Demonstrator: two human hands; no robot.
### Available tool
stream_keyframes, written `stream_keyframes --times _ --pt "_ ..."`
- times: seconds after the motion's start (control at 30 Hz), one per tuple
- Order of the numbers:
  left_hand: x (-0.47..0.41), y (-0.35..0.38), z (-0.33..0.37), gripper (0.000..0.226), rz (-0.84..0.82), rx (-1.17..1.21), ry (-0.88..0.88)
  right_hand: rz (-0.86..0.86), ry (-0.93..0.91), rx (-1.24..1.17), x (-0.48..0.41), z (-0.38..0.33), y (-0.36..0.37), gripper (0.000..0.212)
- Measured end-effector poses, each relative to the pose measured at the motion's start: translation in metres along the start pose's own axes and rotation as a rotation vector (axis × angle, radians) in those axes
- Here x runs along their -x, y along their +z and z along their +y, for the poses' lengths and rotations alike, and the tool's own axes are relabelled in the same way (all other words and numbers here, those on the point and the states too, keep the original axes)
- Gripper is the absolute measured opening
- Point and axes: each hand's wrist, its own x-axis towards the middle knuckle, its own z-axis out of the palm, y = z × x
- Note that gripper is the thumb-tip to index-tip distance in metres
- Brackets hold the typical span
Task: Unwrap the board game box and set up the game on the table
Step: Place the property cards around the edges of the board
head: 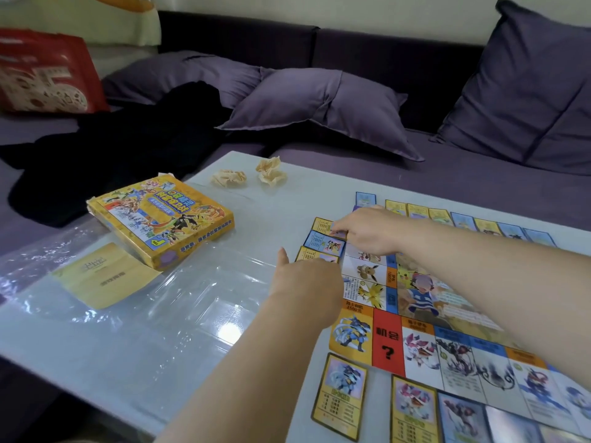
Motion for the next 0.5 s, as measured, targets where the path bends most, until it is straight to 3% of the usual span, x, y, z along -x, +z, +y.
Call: stream_keyframes --times 0.1,0.17,0.23,0.3,0.4,0.5 --pt "0.002 -0.007 0.0 0.045 0.04 0.033 0.003 0.1 0.01 -0.057 0.012 0.001 -0.011 0.048" --pt "0.004 -0.019 -0.002 0.047 0.142 0.184 -0.001 0.178 0.017 -0.12 0.024 0.003 -0.02 0.05" --pt "0.007 -0.034 -0.007 0.04 0.312 0.522 -0.037 0.221 0.013 -0.191 0.04 0.004 -0.03 0.051" --pt "0.015 -0.048 -0.005 0.033 0.416 1.026 -0.099 0.245 0.009 -0.274 0.063 0.002 -0.038 0.049" --pt "0.036 -0.061 0.008 0.038 0.256 1.824 -0.228 0.292 0.012 -0.495 0.102 -0.006 -0.048 0.044" --pt "0.06 -0.062 0.025 0.047 0.018 2.238 -0.217 0.323 0.015 -0.707 0.138 -0.015 -0.053 0.034"
